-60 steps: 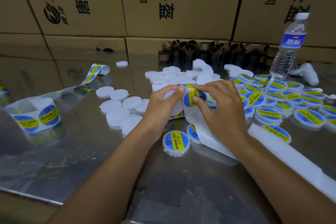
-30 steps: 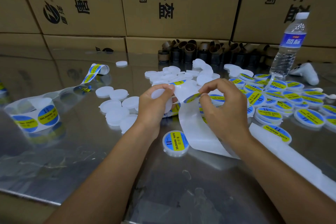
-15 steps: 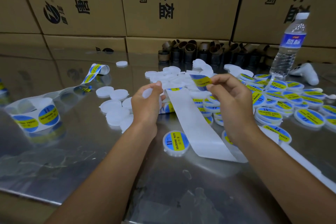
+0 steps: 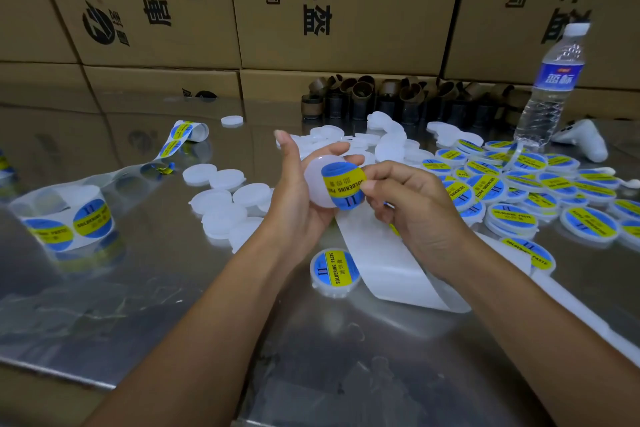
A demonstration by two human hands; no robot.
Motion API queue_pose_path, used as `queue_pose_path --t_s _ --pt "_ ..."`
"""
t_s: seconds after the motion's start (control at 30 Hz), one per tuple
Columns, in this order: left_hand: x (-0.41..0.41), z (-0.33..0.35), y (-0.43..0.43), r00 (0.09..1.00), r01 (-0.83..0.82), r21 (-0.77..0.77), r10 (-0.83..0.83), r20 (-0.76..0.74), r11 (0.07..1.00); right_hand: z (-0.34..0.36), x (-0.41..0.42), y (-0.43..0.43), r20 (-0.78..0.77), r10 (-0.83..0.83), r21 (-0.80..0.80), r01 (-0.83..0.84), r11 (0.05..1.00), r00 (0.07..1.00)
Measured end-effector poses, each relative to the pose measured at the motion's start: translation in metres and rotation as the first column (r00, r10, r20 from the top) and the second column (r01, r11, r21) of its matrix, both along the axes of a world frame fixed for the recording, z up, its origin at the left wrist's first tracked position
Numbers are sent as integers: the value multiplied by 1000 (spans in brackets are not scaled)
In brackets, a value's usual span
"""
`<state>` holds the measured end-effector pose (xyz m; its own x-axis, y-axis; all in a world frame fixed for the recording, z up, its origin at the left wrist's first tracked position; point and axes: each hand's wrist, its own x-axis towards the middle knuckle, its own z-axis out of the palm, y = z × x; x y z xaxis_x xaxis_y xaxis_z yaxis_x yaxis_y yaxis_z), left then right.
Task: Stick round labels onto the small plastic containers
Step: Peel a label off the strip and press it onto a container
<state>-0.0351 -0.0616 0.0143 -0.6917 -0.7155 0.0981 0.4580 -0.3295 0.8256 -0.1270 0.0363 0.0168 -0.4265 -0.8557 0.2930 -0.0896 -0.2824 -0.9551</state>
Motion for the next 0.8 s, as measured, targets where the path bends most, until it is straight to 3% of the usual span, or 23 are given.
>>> queue_pose_path --t_s 0.23,0.47,0.8 --pt "-3 -2 1 991 125 -23 -126 -53 992 -1 4 3 -4 -56 2 56 998 998" --pt "-5 -5 -2 990 131 -68 -134 -38 989 -1 4 1 51 -210 64 207 976 976" --pt "-2 -12 1 991 127 -224 -132 -6 966 0 3 4 9 -237 110 234 966 972"
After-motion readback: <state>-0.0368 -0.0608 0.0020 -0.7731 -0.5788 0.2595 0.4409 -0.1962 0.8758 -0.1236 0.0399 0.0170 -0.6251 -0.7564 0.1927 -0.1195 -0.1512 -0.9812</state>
